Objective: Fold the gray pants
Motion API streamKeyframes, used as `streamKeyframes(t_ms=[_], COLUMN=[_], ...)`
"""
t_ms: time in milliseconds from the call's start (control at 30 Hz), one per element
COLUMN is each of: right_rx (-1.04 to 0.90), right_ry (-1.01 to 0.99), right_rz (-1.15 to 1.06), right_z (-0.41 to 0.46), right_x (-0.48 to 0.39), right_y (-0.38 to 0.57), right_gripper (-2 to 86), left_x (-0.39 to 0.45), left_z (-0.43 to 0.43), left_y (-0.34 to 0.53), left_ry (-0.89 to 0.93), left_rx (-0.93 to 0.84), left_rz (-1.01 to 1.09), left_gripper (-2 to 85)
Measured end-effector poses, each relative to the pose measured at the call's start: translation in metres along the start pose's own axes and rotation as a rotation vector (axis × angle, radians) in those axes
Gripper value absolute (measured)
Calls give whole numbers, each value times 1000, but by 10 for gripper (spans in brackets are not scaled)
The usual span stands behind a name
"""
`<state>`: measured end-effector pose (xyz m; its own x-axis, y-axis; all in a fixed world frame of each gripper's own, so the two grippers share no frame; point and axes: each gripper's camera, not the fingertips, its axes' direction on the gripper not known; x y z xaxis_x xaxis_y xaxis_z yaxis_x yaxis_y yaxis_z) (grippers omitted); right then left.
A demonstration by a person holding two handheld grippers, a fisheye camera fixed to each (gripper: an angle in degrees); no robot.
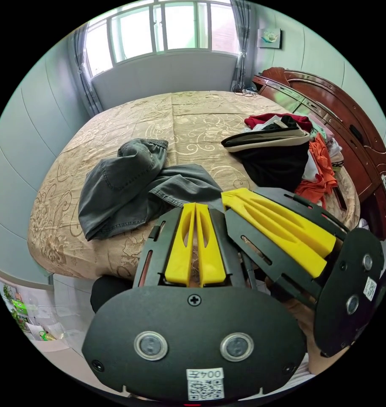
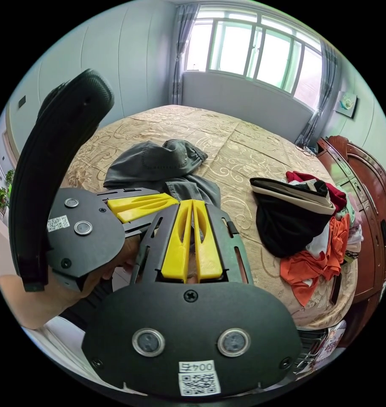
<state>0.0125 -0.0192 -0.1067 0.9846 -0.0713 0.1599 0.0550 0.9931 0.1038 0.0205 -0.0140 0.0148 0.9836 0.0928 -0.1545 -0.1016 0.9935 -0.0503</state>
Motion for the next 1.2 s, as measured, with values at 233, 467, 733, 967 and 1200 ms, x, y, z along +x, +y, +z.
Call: streamKeyframes(t_ms=[233, 467, 733, 967, 1200], right_rx=[9, 39, 75, 46, 5], right_ry=[55, 50, 51, 87, 28], right_rz=[21, 27, 41, 67, 52], right_z=[-5, -13, -19, -17, -7], right_x=[-9, -13, -17, -13, -11], right_y=[2, 4, 7, 6, 7], right_gripper=[-8, -8, -8, -7, -7], left_x=[5, -1, 2, 4, -2], left_z=[0, 1, -1, 0, 10], left_y=[6, 10, 12, 13, 17], left_ry=[-17, 46, 21, -40, -33], left_rx=[47, 66, 80, 91, 80], left_rz=[4, -32, -60, -52, -71], left_gripper=[0, 0, 2, 5, 6])
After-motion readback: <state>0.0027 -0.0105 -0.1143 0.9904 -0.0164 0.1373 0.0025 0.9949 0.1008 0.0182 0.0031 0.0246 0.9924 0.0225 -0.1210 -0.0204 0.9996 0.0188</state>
